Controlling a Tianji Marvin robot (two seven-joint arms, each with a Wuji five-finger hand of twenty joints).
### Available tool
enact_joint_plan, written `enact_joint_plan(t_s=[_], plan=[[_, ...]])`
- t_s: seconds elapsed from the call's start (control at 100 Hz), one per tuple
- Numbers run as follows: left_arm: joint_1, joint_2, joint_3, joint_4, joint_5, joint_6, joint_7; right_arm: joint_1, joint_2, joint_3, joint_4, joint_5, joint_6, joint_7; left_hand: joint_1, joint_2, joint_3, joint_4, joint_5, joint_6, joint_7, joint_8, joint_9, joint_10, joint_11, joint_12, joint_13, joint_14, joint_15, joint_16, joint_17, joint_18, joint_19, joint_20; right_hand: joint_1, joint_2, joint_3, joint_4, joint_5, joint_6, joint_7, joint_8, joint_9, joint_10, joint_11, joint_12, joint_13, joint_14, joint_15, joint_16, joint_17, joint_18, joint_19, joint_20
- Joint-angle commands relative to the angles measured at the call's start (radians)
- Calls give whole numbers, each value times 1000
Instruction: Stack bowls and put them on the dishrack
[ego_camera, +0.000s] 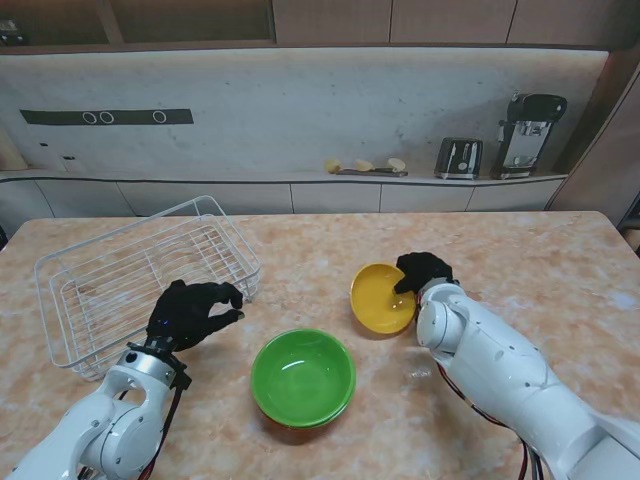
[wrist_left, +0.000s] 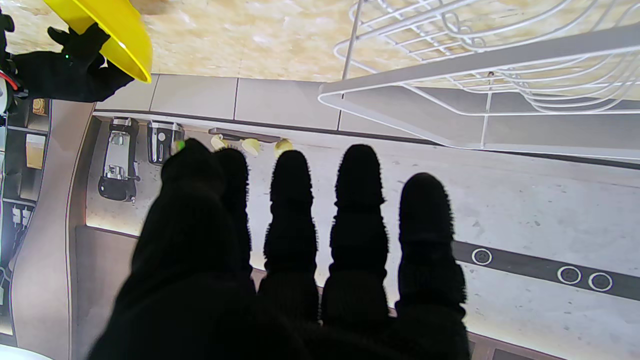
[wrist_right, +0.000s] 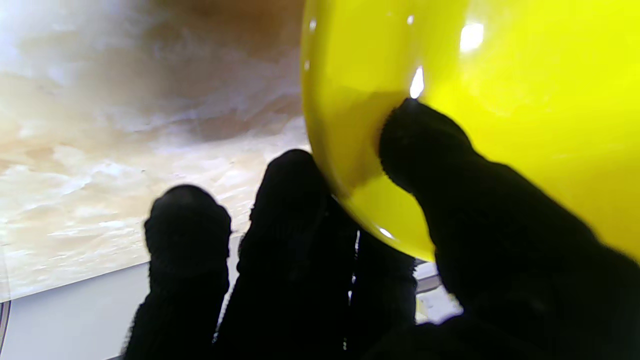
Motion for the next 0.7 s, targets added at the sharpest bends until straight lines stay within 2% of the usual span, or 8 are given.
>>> enact_joint_plan(t_s=[0.0,0.17,0.69], plan=[[5,-2,0,-7,0,1,-12,-22,1,5,-15,-2,7,12,5,41,-13,-9,16,-16,-7,-6,18,1,-9,-10,-4,14,0,-8,-9,19,-2,9,185,47,199,114,138,-190,244,134,40,-50,34,35,52,-99,76,51,38,-21,65,47],[5,-2,0,-7,0,1,-10,-51,12,48,-69,-17,16,5,5,42,-13,-9,17,-15,-7,-6,17,1,-9,-11,-5,15,-1,-8,-9,20,-2,9,186,62,237,140,157,-197,267,181,55,-55,48,76,68,-114,109,99,63,-27,86,102],[5,-2,0,-4,4,-6,-3,-175,56,196,-293,-115,6,-29,5,41,-13,-9,16,-16,-7,-6,18,1,-9,-10,-5,15,-1,-8,-8,19,-1,9,211,80,222,145,211,-201,262,226,92,-54,26,124,102,-114,109,132,112,-27,76,177]])
